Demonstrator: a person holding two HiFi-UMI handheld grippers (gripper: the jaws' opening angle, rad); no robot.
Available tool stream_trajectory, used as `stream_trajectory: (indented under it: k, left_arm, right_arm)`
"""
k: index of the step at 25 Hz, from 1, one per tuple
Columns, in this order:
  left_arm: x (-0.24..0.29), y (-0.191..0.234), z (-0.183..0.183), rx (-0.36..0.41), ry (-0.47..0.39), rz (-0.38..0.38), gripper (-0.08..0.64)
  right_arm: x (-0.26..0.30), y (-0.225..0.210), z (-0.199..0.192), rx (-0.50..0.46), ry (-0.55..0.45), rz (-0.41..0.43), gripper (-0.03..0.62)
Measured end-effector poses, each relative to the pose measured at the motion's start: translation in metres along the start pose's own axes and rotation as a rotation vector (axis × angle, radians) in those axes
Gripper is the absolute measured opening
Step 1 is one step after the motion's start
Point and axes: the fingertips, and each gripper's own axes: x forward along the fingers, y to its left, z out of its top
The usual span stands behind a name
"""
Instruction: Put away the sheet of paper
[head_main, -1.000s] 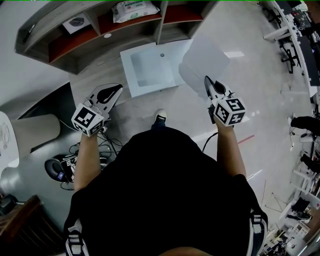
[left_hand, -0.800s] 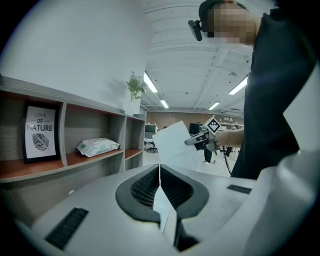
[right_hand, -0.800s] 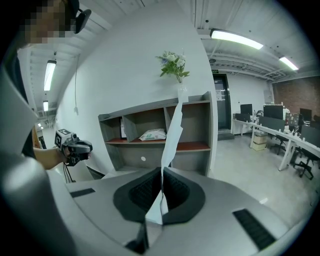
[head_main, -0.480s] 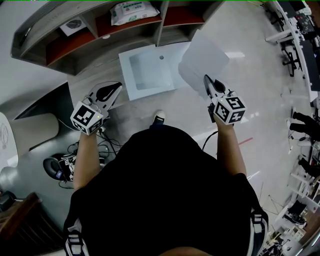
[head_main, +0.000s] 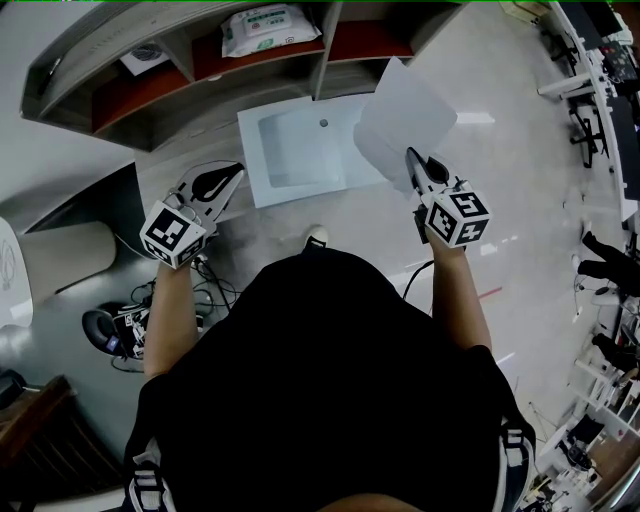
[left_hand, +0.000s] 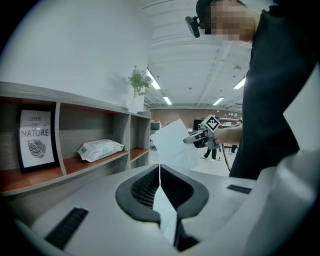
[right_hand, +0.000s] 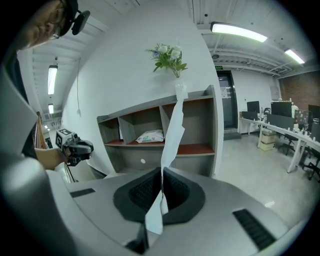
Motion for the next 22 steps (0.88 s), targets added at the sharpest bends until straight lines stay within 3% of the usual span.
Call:
stream_trajectory:
  k: [22]
  left_arm:
    - [0.042, -0.01, 0.012, -0.016, 0.018, 0.048, 0.021]
  right_arm:
    - [0.013, -0.043, 0.002, -0.018, 0.008, 0.076, 0.014]
